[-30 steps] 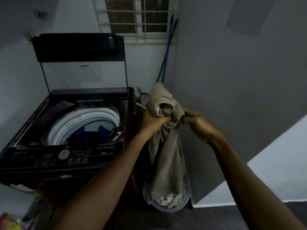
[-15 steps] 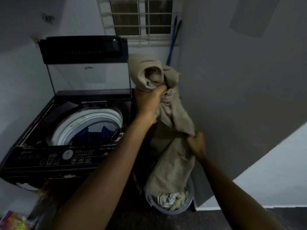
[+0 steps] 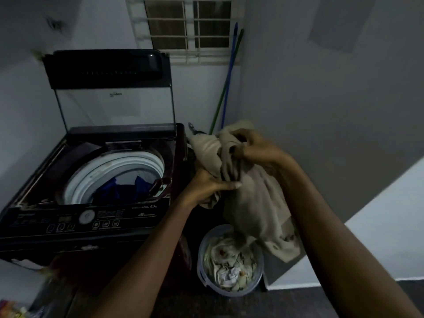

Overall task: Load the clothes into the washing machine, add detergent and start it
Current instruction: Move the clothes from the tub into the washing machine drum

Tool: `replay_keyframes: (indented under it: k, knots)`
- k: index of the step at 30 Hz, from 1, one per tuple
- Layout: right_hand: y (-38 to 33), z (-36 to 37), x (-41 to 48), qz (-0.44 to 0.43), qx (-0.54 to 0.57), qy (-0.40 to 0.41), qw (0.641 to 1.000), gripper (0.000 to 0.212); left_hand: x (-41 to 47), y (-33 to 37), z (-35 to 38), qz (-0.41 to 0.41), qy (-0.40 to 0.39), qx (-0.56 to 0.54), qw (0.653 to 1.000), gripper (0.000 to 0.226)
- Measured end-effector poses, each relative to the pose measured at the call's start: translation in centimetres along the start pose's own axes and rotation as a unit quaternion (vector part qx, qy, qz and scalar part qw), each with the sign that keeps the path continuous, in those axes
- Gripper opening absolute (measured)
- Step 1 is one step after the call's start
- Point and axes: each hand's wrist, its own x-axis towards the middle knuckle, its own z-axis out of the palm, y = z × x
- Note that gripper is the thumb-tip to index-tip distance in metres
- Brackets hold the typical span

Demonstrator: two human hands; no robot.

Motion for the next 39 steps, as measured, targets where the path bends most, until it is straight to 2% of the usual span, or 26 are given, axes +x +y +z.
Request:
replay_keyframes:
  k: [2,5,8,10,12,15,17,18,19,22,23,24,26,28,30,32,33,34,36,39]
  knots:
    - [0.1,0.1,-0.2,-0.009,0.056,-0.066,0.996,0.058,-0.5,0.5,0.6,0.011,0.103,-0.03,0.994,0.069]
    - [-1.0,1.0,0.2,0.015,0.139,-0.06,0.988,0.045,-0.2,0.8,1.5,-0.011,0.25,-0.102,0.963,0.051]
    - [-1.0,1.1,-0.1,0.01,0.164,-0.076,0.984,0.045,1.0,1.3,1.2,-0.022,0.335,-0.155,0.929,0.049]
    - [0.5,1.2,-1.1,-0.035,0.168,-0.035,0.985,0.051,2.1,1.8,0.6,-0.022,0.364,-0.172,0.915,0.057]
    - [3.7,1.9,-3.1,-0.049,0.152,0.019,0.987,0.072,2.9,2.3,0.0,-0.029,0.386,-0.198,0.901,0.061]
    - [8.0,4.9,-4.8,0.024,0.129,0.024,0.991,0.131,3.6,3.4,-0.1,-0.034,0.377,-0.262,0.888,0.066]
    - [10.2,7.5,-4.4,0.032,0.134,0.007,0.99,0.141,3.8,3.9,0.3,-0.039,0.353,-0.296,0.887,0.064]
    - [10.9,8.7,-3.9,0.023,0.137,0.009,0.99,0.132,3.5,4.3,0.7,-0.04,0.35,-0.304,0.885,0.06]
    - [11.3,9.8,-3.4,0.022,0.141,0.019,0.99,0.112,3.5,4.4,0.9,-0.039,0.346,-0.304,0.886,0.057]
    - [12.1,10.3,-2.7,0.027,0.135,0.11,0.984,0.033,2.8,5.0,0.4,-0.009,0.349,-0.282,0.894,0.052]
    - [12.0,9.5,-3.0,0.028,0.127,0.14,0.982,0.018,2.5,5.1,-0.5,0.004,0.374,-0.258,0.891,0.048]
    - [12.0,8.3,-3.3,0.034,0.12,0.172,0.977,0.013,2.2,5.0,-1.7,0.01,0.403,-0.217,0.889,0.049]
    - [11.9,5.5,-3.7,0.052,0.111,0.232,0.965,0.013,1.5,4.6,-4.3,0.009,0.426,-0.1,0.899,0.071]
    - [10.9,2.8,-3.5,0.071,0.086,0.29,0.95,0.026,0.9,4.1,-5.7,0.004,0.408,0.033,0.912,0.088]
    - [8.6,1.4,-2.6,0.069,0.092,0.362,0.925,0.032,0.4,3.7,-5.5,-0.008,0.373,0.118,0.92,0.087]
    - [5.1,1.4,-1.6,0.04,0.157,0.405,0.9,0.027,0.4,3.7,-4.9,-0.014,0.35,0.141,0.926,0.082]
    - [3.1,1.9,-1.1,0.028,0.192,0.398,0.897,0.026,0.4,3.8,-4.7,-0.017,0.34,0.14,0.93,0.083]
    - [1.3,2.6,-0.4,0.014,0.219,0.358,0.908,0.027,0.7,3.7,-4.6,-0.02,0.33,0.135,0.934,0.086]
    - [-1.8,4.2,0.4,0.002,0.29,0.217,0.932,0.033,1.2,3.5,-5.1,-0.036,0.31,0.108,0.944,0.094]
    - [-5.7,5.4,0.3,0.012,0.321,0.093,0.942,0.032,0.9,3.0,-7.9,-0.025,0.264,0.007,0.964,0.102]
